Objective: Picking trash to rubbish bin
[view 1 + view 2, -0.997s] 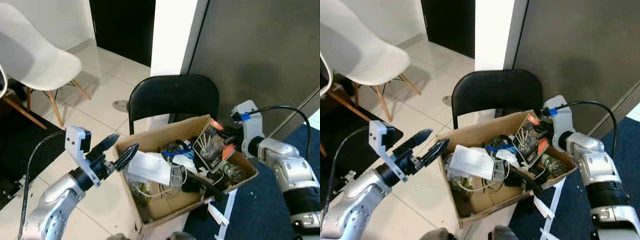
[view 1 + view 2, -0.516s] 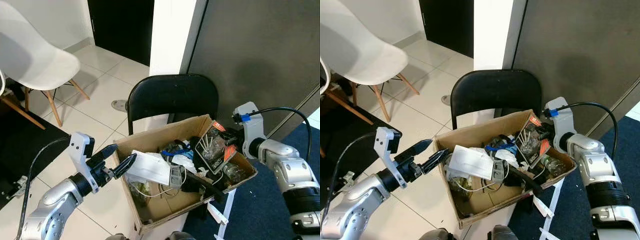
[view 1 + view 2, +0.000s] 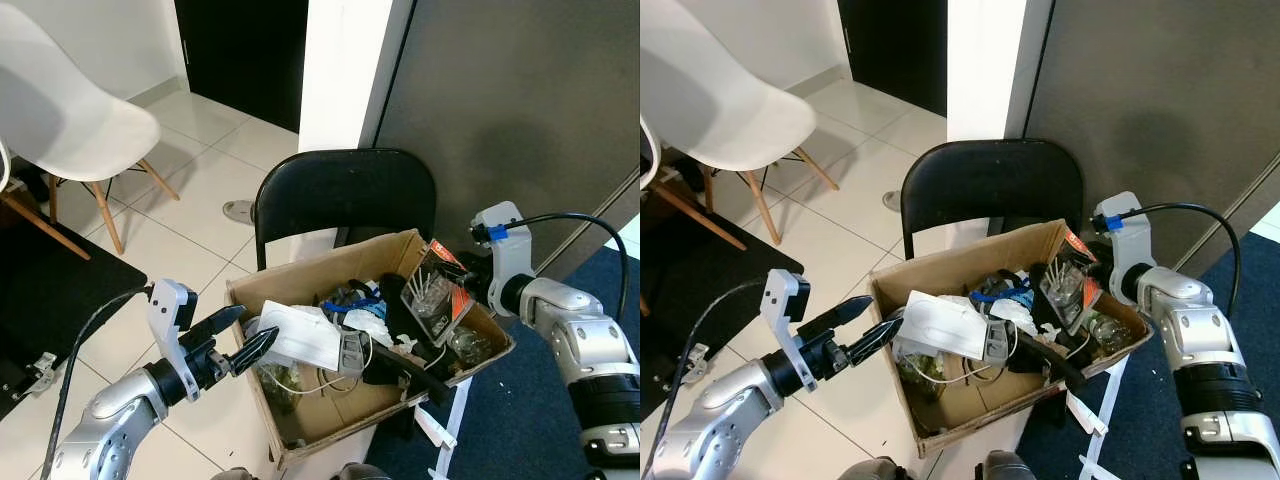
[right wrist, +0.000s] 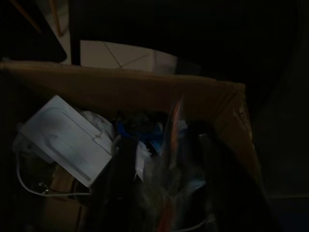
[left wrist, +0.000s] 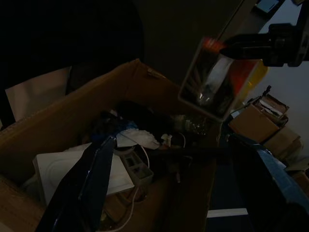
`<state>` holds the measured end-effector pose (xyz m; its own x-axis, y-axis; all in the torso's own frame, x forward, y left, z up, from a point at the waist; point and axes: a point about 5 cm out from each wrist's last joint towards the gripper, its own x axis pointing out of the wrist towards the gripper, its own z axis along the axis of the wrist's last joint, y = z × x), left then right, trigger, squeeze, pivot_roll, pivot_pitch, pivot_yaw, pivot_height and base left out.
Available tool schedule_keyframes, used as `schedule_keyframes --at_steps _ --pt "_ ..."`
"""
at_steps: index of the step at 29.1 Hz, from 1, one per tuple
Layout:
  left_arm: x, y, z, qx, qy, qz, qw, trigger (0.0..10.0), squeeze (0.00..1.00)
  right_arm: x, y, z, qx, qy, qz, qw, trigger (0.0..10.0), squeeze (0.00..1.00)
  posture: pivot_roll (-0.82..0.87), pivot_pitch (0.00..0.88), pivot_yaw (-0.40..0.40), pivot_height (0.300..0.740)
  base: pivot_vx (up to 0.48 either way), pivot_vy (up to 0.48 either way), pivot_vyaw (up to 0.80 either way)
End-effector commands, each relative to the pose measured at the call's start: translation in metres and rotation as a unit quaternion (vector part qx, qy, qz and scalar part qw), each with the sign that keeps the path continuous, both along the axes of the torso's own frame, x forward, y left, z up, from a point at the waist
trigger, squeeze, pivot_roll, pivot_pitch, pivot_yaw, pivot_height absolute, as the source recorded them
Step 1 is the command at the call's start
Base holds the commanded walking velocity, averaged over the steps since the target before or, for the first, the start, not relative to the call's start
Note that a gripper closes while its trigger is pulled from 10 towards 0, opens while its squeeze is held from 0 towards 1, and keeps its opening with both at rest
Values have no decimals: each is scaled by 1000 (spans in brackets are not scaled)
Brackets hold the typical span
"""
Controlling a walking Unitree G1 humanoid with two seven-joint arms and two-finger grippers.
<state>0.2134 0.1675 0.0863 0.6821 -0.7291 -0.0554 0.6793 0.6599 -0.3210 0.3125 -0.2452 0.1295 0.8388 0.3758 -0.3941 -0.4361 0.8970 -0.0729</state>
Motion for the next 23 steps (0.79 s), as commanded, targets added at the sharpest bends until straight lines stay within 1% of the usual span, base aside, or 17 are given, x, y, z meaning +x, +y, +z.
schedule_keyframes --at_steps 1,5,8,9,10,11,17,18,20,21,23 --pt "-1 3 -4 14 7 -3 1000 10000 0 0 0 3 9 -3 -2 1000 10000 1000 -65 0 -49 740 0 0 0" --pt "-1 3 -4 14 4 -4 1000 10000 0 2 -2 4 8 -5 -14 1000 10000 1000 -65 0 -49 740 0 0 0" --pt "-1 3 -4 14 2 -4 1000 10000 0 2 -3 5 17 -5 -15 1000 10000 1000 -65 0 -48 740 0 0 0" --pt "0 3 -3 15 0 -3 1000 10000 0 2 -3 6 23 -7 -13 1000 10000 984 -65 0 -48 740 0 0 0" --pt "1 2 0 15 -10 3 1000 10000 0 2 -3 8 31 -11 -12 999 10000 322 -65 0 -48 740 0 0 0" --pt "3 2 3 13 -17 9 1000 10000 0 3 -2 9 33 -13 -12 999 10000 0 -65 0 -48 740 0 0 0" --pt "16 1 19 -7 -57 55 997 10000 0 4 0 10 39 -19 -18 999 10000 0 -64 0 -50 740 0 0 0" --pt "16 1 19 -7 -57 55 997 10000 0 4 0 10 39 -19 -18 999 10000 0 -64 0 -50 740 0 0 0" --pt "21 0 21 -13 -60 68 996 10000 0 5 2 11 45 -23 -17 999 10000 0 -64 0 -50 740 0 0 0" --pt "25 -3 24 -16 -70 73 995 10000 0 5 4 12 53 -29 -16 998 10000 0 -65 0 -50 740 0 0 0" --pt "27 -4 27 -22 -71 78 994 10000 0 6 6 14 59 -34 -12 998 10000 0 -65 0 -50 740 0 0 0"
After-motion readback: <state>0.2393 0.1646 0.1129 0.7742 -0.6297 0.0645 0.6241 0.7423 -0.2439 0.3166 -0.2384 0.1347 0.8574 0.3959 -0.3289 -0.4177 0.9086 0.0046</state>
